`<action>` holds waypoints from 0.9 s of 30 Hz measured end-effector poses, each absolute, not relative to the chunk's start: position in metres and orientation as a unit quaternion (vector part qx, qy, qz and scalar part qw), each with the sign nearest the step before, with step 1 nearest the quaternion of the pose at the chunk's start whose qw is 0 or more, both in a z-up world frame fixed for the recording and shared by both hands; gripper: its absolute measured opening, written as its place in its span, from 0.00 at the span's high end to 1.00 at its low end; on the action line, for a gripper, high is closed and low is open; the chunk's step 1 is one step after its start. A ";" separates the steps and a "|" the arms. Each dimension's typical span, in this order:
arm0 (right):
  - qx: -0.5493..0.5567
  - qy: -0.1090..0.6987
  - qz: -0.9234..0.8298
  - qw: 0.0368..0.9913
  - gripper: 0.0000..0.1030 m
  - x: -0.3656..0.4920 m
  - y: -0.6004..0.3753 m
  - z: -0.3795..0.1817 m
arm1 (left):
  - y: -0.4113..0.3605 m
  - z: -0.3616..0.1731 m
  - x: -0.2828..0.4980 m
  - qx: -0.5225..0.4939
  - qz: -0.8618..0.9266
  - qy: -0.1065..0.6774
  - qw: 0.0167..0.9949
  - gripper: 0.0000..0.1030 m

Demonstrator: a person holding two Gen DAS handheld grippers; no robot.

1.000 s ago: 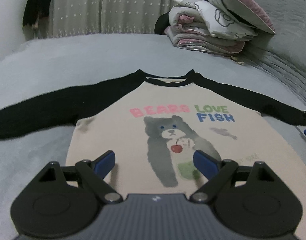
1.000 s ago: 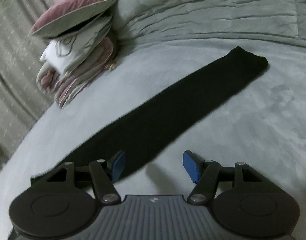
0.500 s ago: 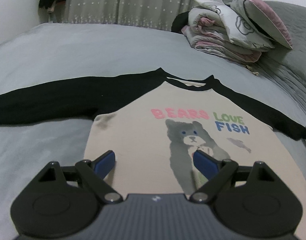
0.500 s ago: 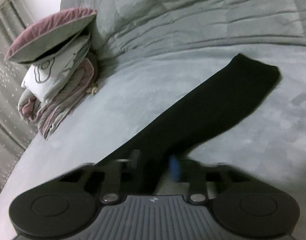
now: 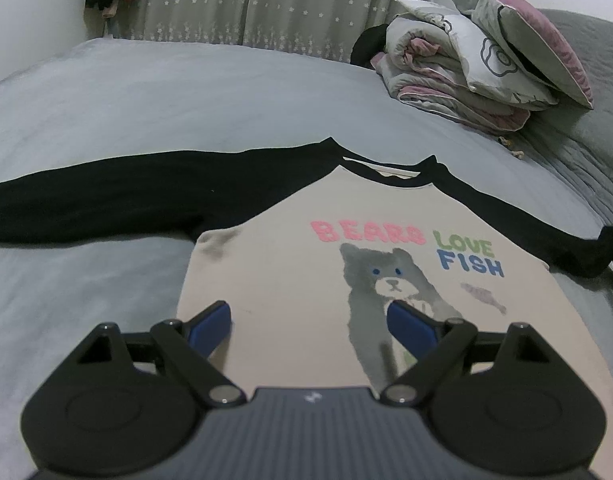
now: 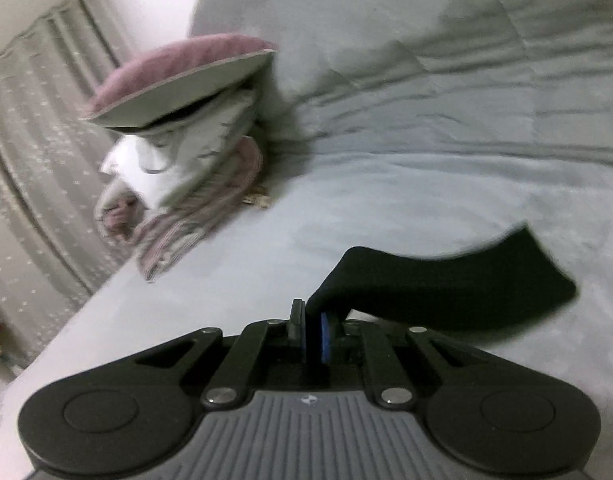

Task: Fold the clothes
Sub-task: 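Grasp the black sleeve cuff with the right gripper and fold it across the front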

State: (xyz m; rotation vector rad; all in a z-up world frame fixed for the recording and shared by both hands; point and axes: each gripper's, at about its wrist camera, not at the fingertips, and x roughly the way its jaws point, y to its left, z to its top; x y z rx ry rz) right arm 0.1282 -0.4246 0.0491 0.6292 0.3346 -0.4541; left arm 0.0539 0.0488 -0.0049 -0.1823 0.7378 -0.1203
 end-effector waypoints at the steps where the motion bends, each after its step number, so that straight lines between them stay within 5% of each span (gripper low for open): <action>1: 0.304 0.159 -0.213 0.915 0.90 0.128 -0.419 0.054 | 0.049 -0.004 0.054 -0.090 -0.058 0.360 0.927 0.13; 15: 0.208 0.137 -0.134 0.959 0.90 0.141 -0.315 0.105 | 0.062 0.001 0.057 -0.114 -0.044 0.359 0.925 0.13; 27: 0.112 0.158 -0.060 0.979 0.90 0.156 -0.217 0.074 | 0.061 -0.004 0.058 -0.098 -0.033 0.363 0.926 0.13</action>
